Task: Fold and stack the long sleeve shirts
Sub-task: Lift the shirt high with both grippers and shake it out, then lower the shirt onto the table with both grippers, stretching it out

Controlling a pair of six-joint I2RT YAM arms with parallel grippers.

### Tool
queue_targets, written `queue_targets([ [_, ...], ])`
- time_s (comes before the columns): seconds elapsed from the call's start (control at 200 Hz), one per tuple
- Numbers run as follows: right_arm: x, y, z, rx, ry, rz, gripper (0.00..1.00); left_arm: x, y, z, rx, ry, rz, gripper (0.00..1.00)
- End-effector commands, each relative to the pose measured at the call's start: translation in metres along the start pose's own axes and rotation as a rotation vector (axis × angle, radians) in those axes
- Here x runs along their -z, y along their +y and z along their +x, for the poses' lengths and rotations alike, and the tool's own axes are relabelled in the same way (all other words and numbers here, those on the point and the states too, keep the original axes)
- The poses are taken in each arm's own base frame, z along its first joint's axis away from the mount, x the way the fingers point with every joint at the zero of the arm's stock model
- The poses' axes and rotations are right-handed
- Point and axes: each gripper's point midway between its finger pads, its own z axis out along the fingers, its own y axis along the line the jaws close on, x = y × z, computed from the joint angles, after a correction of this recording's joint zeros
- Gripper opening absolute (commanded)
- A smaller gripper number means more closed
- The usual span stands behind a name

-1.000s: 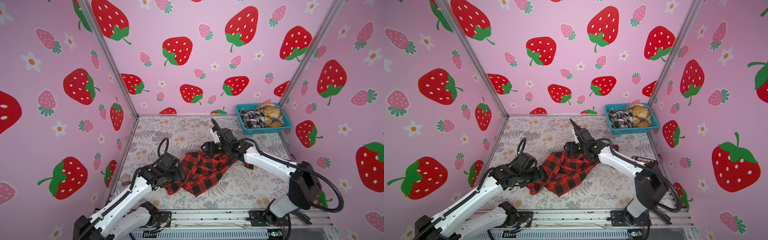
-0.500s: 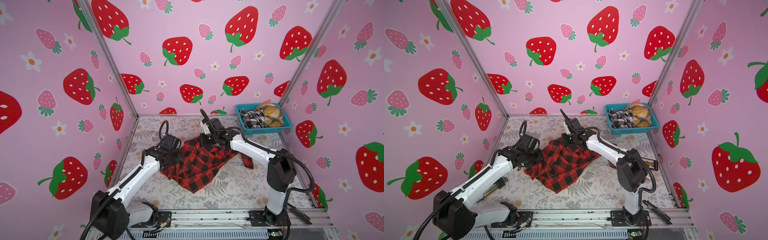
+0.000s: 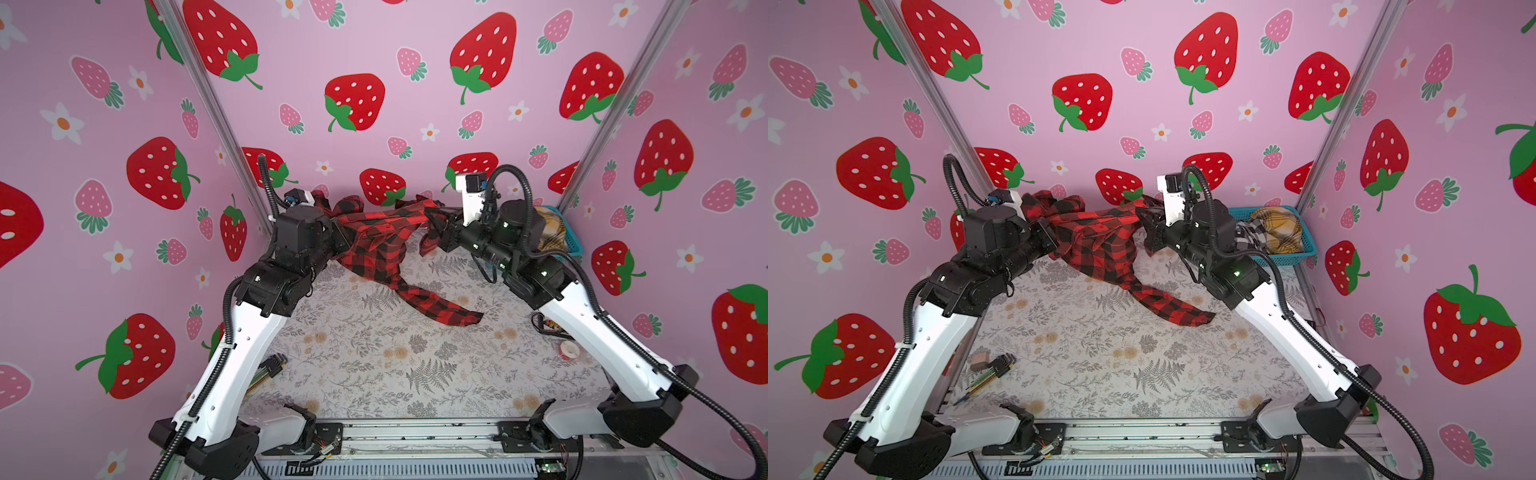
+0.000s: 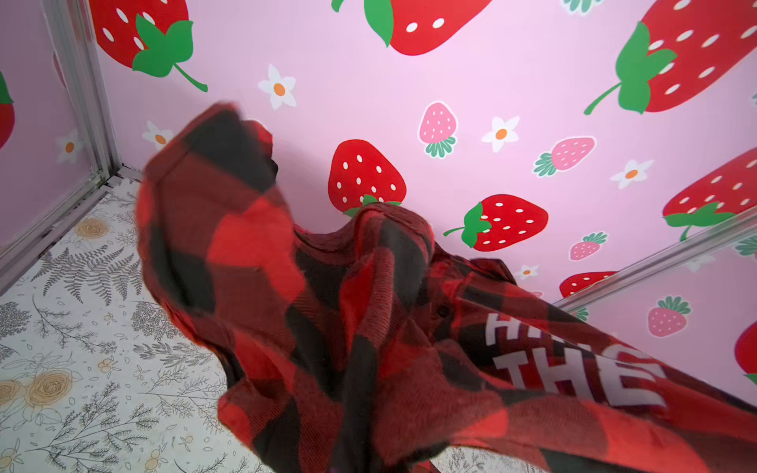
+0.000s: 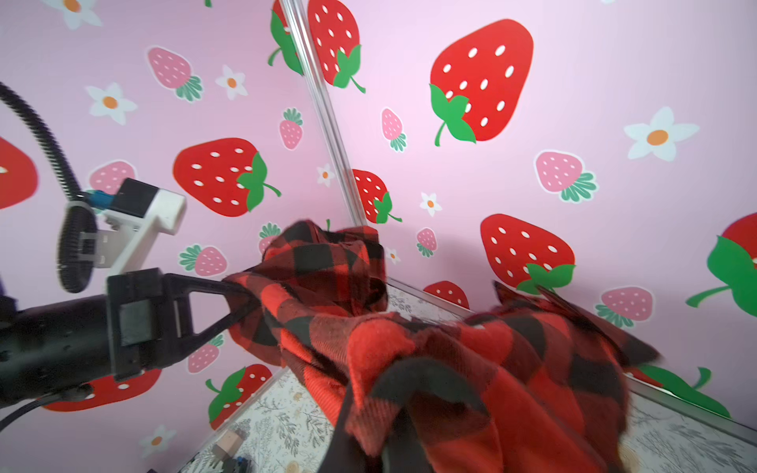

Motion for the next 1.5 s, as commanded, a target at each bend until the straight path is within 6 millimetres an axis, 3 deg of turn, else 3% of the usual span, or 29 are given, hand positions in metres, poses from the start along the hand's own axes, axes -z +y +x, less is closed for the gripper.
queue_targets([
  [0.0, 0.0, -0.015, 0.013, 0.006, -0.01, 0.036, 0.0, 0.006, 0.041, 0.005, -0.028, -0.026, -0.159, 0.0],
  [0.115, 0.006, -0.022, 0.037, -0.023, 0.04, 0.06, 0.0, 0.0, 0.069, 0.031, 0.014, 0.066, -0.216, 0.0],
  [0.235, 0.018, -0.022, 0.055, -0.038, 0.075, 0.075, 0.0, 0.005, 0.081, 0.045, 0.024, 0.089, -0.223, 0.0],
  [0.45, 0.046, -0.017, 0.034, -0.006, 0.014, 0.091, 0.0, 0.012, 0.082, 0.045, 0.006, 0.084, -0.212, 0.0],
  [0.685, 0.024, -0.028, 0.041, 0.003, 0.082, 0.145, 0.0, -0.011, 0.08, 0.05, 0.044, 0.14, -0.211, 0.0],
  [0.926, 0.016, -0.03, 0.039, 0.014, 0.096, 0.158, 0.03, -0.013, 0.066, 0.054, 0.066, 0.154, -0.127, 0.0],
  [0.991, 0.011, -0.042, 0.032, 0.029, 0.1, 0.223, 0.03, -0.018, 0.064, 0.048, 0.049, 0.141, -0.13, 0.0],
  [1.071, -0.01, -0.061, 0.02, 0.043, 0.112, 0.282, 0.06, -0.034, 0.065, 0.028, 0.039, 0.115, -0.158, 0.0],
  [1.141, -0.037, -0.088, 0.012, 0.053, 0.115, 0.351, 0.15, -0.058, 0.071, 0.0, 0.073, 0.064, -0.197, 0.0],
  [1.221, -0.068, -0.13, 0.007, 0.092, 0.131, 0.497, 0.6, -0.092, 0.088, -0.036, 0.121, -0.015, -0.266, 0.0],
  [1.246, -0.078, -0.143, 0.009, 0.105, 0.153, 0.544, 0.68, -0.103, 0.097, -0.043, 0.146, -0.028, -0.295, 0.0],
  [1.281, -0.087, -0.157, 0.014, 0.11, 0.188, 0.584, 0.73, -0.119, 0.11, -0.048, 0.18, -0.026, -0.325, 0.0],
  [1.291, -0.088, -0.158, 0.016, 0.11, 0.197, 0.588, 0.73, -0.123, 0.115, -0.05, 0.192, -0.024, -0.336, 0.03],
  [1.321, -0.093, -0.166, 0.024, 0.102, 0.237, 0.605, 0.74, -0.134, 0.128, -0.048, 0.232, 0.004, -0.369, 0.25],
  [1.346, -0.094, -0.17, 0.031, 0.091, 0.269, 0.615, 0.75, -0.144, 0.146, -0.036, 0.267, 0.061, -0.424, 0.43],
  [1.371, -0.093, -0.171, 0.041, 0.081, 0.307, 0.62, 0.75, -0.148, 0.158, -0.031, 0.3, 0.091, -0.461, 0.54],
  [1.431, -0.087, -0.173, 0.07, 0.058, 0.397, 0.626, 0.77, -0.149, 0.186, -0.015, 0.369, 0.14, -0.555, 0.68],
  [1.446, -0.083, -0.173, 0.088, 0.053, 0.439, 0.633, 0.78, -0.149, 0.192, -0.01, 0.382, 0.146, -0.567, 0.7],
  [1.496, -0.07, -0.169, 0.118, 0.048, 0.488, 0.635, 0.79, -0.146, 0.204, 0.005, 0.407, 0.154, -0.577, 0.75],
])
